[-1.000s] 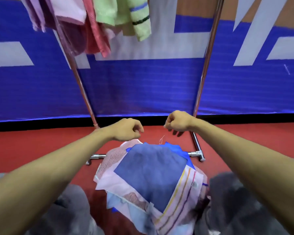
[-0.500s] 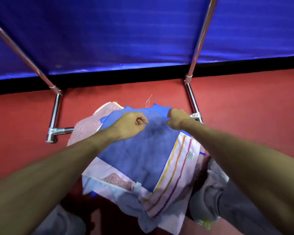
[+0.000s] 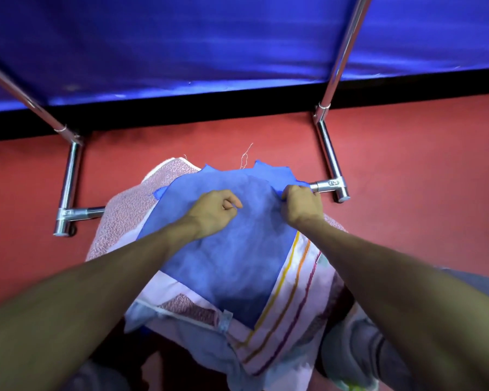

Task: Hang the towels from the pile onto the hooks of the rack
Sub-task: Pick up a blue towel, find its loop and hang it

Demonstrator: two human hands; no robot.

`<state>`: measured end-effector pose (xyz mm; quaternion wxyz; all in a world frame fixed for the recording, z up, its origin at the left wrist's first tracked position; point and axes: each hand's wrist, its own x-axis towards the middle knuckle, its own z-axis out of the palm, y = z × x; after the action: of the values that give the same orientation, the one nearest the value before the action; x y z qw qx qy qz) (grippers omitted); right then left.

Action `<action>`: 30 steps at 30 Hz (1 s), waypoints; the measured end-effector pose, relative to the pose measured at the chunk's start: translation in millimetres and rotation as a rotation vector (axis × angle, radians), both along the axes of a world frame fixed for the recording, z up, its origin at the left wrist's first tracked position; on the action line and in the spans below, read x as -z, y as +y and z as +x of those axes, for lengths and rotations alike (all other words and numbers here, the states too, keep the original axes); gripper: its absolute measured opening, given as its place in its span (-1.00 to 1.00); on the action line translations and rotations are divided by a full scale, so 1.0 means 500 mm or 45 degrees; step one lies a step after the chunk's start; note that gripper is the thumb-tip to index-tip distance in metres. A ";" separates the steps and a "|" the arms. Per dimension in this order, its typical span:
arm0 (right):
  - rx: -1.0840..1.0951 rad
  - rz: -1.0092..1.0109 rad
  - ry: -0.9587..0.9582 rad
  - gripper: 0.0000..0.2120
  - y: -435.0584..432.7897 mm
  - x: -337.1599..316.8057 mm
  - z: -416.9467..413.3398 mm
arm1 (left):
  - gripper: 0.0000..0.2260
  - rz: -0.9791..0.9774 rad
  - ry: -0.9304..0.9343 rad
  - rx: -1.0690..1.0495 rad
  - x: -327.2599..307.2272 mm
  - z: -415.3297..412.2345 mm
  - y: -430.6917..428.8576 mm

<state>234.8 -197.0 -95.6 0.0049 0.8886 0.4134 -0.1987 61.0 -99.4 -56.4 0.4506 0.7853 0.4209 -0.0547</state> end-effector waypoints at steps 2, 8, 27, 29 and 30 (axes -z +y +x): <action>-0.017 0.038 0.015 -0.79 0.008 -0.025 -0.009 | -0.81 0.020 0.015 0.010 -0.025 -0.004 0.001; -0.175 0.022 -0.036 -0.69 0.010 -0.142 -0.043 | -0.84 0.011 0.063 0.103 -0.129 -0.025 0.003; -0.749 0.876 0.329 -0.80 0.017 -0.689 -0.196 | -0.53 0.491 -0.304 0.042 -0.611 -0.187 -0.015; -0.716 0.997 0.352 -0.79 0.009 -0.718 -0.197 | -0.69 0.458 -0.401 -0.029 -0.633 -0.205 -0.021; -0.699 1.045 0.352 -0.78 0.005 -0.726 -0.196 | -0.76 0.448 -0.405 -0.024 -0.639 -0.210 -0.022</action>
<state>137.0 -194.3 267.6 -0.3472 0.6415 0.6721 -0.1271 -44.2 -110.5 262.9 0.3678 0.8466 0.3550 0.1481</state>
